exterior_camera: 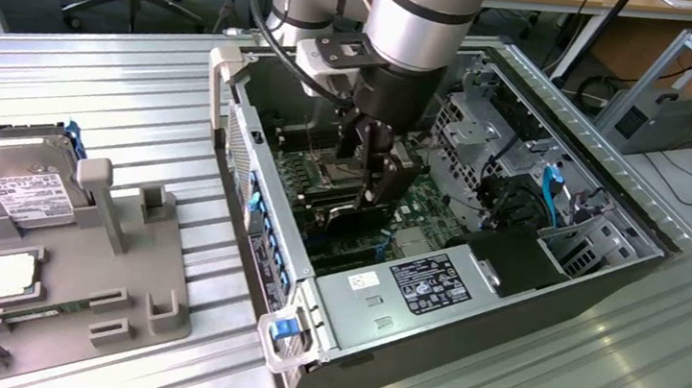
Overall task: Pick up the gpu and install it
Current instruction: 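Insert the gpu into the slot, then press down on the gpu until it lock into place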
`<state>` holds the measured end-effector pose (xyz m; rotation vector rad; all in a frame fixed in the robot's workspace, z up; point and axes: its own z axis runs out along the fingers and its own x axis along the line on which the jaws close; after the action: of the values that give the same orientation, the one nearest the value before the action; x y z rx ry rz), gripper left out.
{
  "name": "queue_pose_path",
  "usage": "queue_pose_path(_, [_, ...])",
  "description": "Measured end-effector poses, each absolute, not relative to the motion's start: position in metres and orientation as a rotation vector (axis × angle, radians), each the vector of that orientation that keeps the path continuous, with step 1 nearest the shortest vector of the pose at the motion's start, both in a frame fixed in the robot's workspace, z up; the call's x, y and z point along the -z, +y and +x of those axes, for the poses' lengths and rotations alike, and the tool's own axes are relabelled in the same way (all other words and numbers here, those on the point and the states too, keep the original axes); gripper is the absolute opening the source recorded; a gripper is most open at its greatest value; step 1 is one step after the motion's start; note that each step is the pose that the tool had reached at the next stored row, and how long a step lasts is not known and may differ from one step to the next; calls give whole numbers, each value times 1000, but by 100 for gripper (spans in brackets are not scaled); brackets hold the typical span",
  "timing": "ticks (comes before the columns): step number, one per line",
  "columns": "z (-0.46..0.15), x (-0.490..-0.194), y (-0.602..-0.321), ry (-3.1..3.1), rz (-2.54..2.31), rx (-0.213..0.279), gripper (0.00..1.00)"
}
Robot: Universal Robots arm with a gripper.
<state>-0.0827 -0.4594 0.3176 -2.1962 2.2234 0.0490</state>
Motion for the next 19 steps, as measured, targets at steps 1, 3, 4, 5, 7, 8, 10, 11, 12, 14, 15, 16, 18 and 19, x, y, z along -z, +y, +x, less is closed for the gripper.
queue_pose_path(1, [-83,-320,-459,2224,-2197,-48,76])
queue_pose_path(3, [-83,-324,-459,2226,-2199,-43,76])
queue_pose_path(4, [-83,-326,-459,2227,-2200,-41,76])
queue_pose_path(5, [-83,-327,-459,2228,-2201,-39,76])
queue_pose_path(7, [-83,-328,-459,2228,-2201,-38,76])
queue_pose_path(8, [-83,-328,-459,2228,-2201,-38,76])
queue_pose_path(10, [-83,-328,-459,2229,-2201,-38,76])
queue_pose_path(11, [-83,-328,-459,2229,-2201,-38,76])
queue_pose_path(12, [-83,-328,-459,2229,-2201,-38,76])
queue_pose_path(14, [-83,-328,-459,2229,-2201,-38,76])
queue_pose_path(15, [-83,-328,-459,2229,-2201,-38,76])
queue_pose_path(16, [-83,-328,-459,2229,-2201,-38,76])
queue_pose_path(18, [-83,-328,-459,2229,-2201,-38,76])
queue_pose_path(19, [-83,-328,-459,2229,-2201,-38,76])
